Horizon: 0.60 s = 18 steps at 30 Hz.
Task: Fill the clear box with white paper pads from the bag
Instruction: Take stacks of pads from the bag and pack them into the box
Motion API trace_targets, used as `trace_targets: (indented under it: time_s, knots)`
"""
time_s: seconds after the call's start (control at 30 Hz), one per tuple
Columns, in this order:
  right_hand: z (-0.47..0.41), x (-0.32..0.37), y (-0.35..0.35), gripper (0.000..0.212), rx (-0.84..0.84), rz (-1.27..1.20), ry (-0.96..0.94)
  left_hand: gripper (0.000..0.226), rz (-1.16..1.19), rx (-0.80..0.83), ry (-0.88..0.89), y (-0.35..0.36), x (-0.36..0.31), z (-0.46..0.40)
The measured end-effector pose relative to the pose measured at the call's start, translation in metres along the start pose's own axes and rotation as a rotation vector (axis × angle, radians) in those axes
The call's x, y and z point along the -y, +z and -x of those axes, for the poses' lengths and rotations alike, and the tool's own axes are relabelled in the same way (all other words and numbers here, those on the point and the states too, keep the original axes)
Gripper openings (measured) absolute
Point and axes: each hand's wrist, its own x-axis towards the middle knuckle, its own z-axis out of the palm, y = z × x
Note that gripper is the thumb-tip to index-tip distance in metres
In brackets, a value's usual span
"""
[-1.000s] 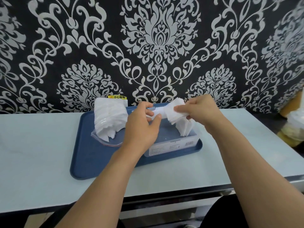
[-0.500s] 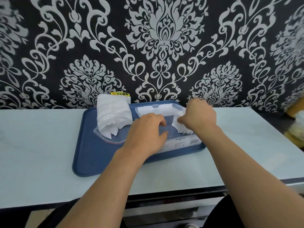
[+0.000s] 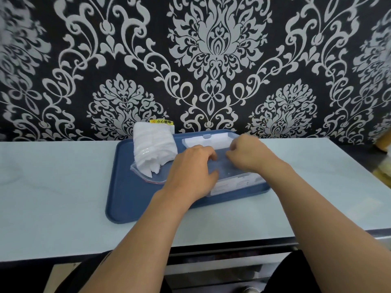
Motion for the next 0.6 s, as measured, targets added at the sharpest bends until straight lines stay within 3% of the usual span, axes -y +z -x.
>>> trace_targets:
  time_s: [0.07, 0.13, 0.23, 0.33, 0.4, 0.5, 0.6]
  knots:
    - [0.01, 0.008, -0.008, 0.018, -0.067, -0.142, -0.112, 0.031, 0.109, -0.062, -0.014, -0.007, 0.001, 0.001]
    - [0.028, 0.029, -0.011, 0.02, -0.13, -0.348, -0.234, 0.032, 0.227, -0.246, -0.031, -0.025, 0.009, 0.001]
    - [0.055, 0.064, 0.0, 0.023, 0.024, -0.521, -0.43, 0.05, 0.172, -0.47, -0.137, -0.055, 0.033, 0.007]
    - [0.058, 0.087, 0.036, 0.022, 0.125, -0.292, -0.602, 0.075, -0.013, -0.223, -0.39, -0.067, 0.066, 0.018]
    - [0.053, 0.098, 0.056, 0.015, 0.165, -0.156, -0.568, 0.063, -0.043, -0.113, -0.463, -0.064, 0.086, 0.024]
    - [0.044, 0.108, 0.069, 0.014, 0.183, -0.125, -0.43, 0.033, -0.003, -0.145, -0.496, -0.065, 0.094, 0.027]
    - [0.036, 0.117, 0.071, 0.047, 0.077, -0.103, -0.41, 0.028, 0.024, -0.143, -0.453, -0.067, 0.095, 0.029]
